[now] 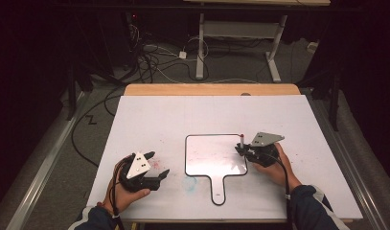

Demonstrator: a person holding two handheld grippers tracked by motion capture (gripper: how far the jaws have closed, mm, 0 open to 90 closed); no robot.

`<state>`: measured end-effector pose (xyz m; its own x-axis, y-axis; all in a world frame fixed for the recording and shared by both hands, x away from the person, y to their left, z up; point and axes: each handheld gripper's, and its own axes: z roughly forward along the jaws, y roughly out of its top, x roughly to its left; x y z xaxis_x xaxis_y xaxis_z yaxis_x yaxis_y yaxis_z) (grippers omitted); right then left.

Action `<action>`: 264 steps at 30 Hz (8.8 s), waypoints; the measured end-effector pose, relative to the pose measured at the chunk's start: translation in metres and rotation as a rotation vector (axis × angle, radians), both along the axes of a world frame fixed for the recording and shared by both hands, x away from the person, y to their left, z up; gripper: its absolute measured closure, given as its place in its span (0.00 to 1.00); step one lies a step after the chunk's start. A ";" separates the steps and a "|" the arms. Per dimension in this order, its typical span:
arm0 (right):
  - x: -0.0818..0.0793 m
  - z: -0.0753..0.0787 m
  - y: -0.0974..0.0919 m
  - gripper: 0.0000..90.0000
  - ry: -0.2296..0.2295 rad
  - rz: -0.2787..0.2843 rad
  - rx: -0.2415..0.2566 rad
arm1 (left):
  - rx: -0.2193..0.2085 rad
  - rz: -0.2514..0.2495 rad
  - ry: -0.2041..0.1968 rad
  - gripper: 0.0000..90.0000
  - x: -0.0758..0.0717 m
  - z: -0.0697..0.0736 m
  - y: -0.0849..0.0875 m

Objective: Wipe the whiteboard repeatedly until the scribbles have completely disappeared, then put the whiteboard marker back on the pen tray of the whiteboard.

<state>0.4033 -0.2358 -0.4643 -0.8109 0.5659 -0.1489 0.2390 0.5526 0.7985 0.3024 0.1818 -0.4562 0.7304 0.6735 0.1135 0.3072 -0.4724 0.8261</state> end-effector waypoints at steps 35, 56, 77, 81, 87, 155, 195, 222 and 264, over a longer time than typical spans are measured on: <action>0.009 0.000 0.032 0.90 0.005 -0.035 -0.006 | -0.029 -0.034 0.023 0.25 -0.001 -0.002 0.000; 0.012 0.003 0.087 0.90 0.041 0.020 -0.049 | -0.027 -0.038 0.019 0.25 -0.001 -0.001 0.000; 0.000 0.001 0.140 0.90 0.094 0.117 -0.032 | -0.025 -0.045 0.026 0.24 -0.001 -0.002 0.001; -0.001 0.002 0.144 0.90 0.087 0.133 -0.048 | -0.037 -0.038 0.027 0.24 -0.001 -0.001 0.004; 0.002 0.004 0.129 0.90 0.085 0.096 -0.064 | -0.031 -0.042 0.028 0.24 -0.002 -0.001 0.002; 0.004 0.001 0.105 0.90 0.114 -0.012 -0.067 | -0.026 -0.062 0.047 0.25 0.000 -0.002 -0.003; -0.059 0.023 -0.022 0.89 0.233 -0.290 0.026 | 0.016 -0.029 0.050 0.24 0.004 -0.007 0.000; -0.036 0.015 0.001 0.81 0.157 -0.259 -0.071 | 0.043 -0.062 0.053 0.24 0.007 -0.007 -0.009; 0.015 0.003 0.008 0.71 0.157 -0.400 -0.057 | 0.055 -0.077 0.071 0.24 0.007 -0.010 -0.011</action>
